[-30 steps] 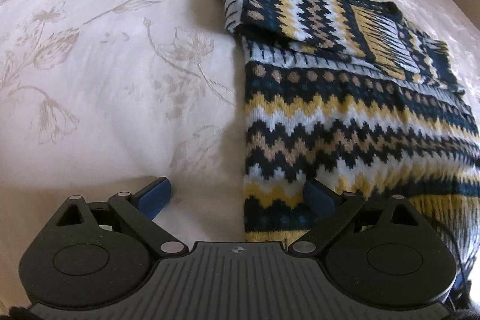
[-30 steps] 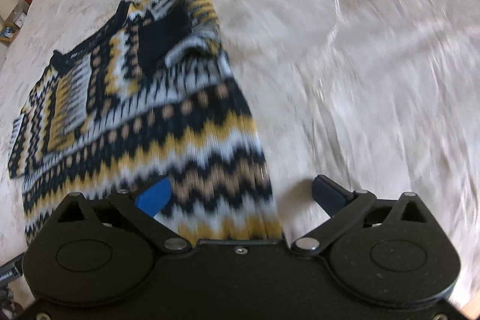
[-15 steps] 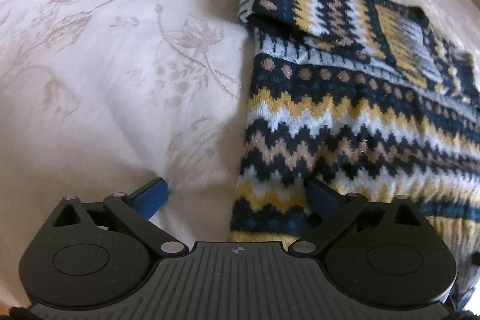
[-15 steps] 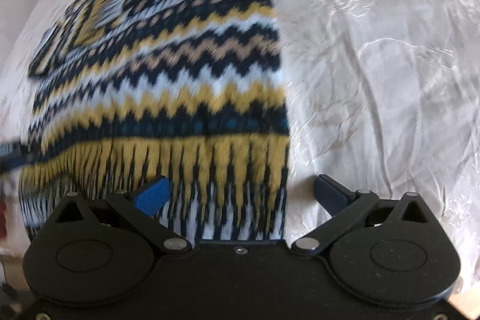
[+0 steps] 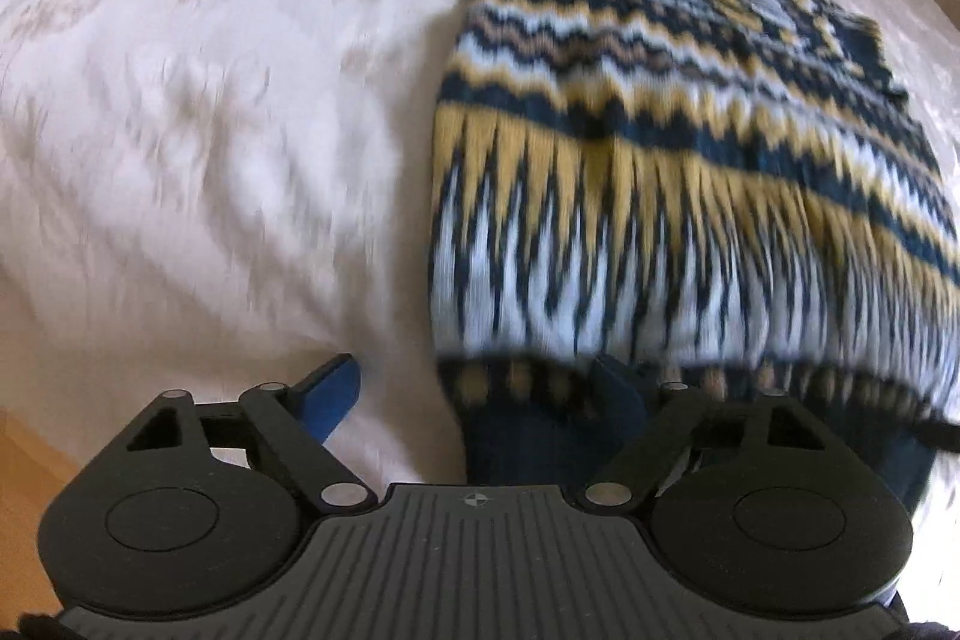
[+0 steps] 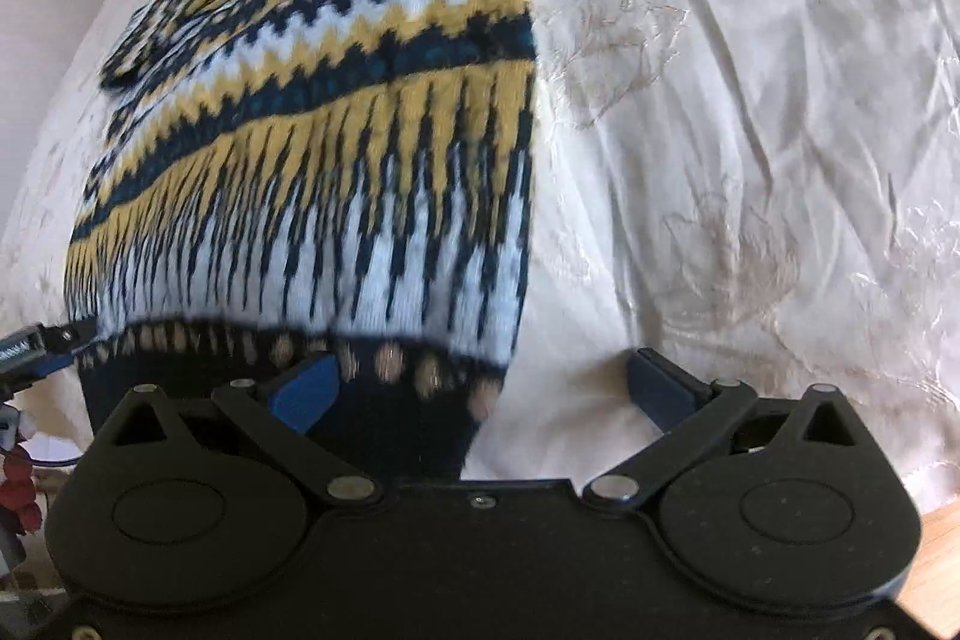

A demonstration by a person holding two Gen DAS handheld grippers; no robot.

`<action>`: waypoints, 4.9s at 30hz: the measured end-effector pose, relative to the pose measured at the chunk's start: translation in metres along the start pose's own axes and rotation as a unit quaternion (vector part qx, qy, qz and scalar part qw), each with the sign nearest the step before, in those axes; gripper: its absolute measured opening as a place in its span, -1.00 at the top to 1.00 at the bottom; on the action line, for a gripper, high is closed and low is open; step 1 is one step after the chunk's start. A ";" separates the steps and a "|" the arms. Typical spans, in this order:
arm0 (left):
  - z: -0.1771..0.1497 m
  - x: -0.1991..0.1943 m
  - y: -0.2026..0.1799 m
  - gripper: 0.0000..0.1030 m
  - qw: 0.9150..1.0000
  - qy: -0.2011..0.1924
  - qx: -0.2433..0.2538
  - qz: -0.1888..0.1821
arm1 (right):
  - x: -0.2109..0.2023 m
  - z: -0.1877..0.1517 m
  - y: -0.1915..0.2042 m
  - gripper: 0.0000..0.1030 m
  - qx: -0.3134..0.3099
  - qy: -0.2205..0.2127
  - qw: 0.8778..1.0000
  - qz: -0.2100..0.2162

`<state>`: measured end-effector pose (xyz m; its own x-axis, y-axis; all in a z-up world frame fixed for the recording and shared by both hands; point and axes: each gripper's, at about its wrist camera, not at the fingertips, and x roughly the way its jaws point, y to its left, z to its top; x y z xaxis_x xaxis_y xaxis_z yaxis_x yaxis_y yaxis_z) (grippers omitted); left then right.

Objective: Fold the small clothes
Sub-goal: 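Move both open grippers along the sweater to its navy hem ribbing, then grasp the navy hem ribbing with the left gripper while the right gripper grasps it too, then lift the hem with both grippers and fold it toward the collar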

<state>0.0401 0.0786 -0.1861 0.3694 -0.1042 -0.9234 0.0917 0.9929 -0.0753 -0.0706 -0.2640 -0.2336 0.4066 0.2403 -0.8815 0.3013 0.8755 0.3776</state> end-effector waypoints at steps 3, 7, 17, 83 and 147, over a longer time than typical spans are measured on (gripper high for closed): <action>-0.010 -0.005 0.000 -0.62 1.000 -0.012 -0.008 0.002 | -0.004 -0.005 0.002 -1.00 -0.014 -0.002 1.000 0.003; -0.011 -0.004 -0.002 -0.61 1.000 -0.012 -0.007 0.003 | -0.011 -0.008 0.004 -0.99 -0.022 -0.003 1.000 0.015; -0.012 -0.007 -0.001 -0.48 0.999 -0.016 0.016 -0.032 | -0.006 -0.011 0.021 -0.74 -0.043 -0.007 0.997 0.058; 0.273 0.006 -0.010 0.76 0.979 -0.134 0.001 -0.155 | -0.014 0.261 0.034 0.74 0.132 -0.195 0.966 0.109; 0.227 0.050 -0.047 0.37 0.948 -0.051 0.295 -0.108 | 0.015 0.288 0.013 0.60 0.172 -0.134 0.972 0.089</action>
<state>0.2640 0.0139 -0.1433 0.3684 -0.3360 -0.8668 0.6654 0.7465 -0.0065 0.1881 -0.3693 -0.1603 0.6751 0.2157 -0.7055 0.4578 0.6274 0.6299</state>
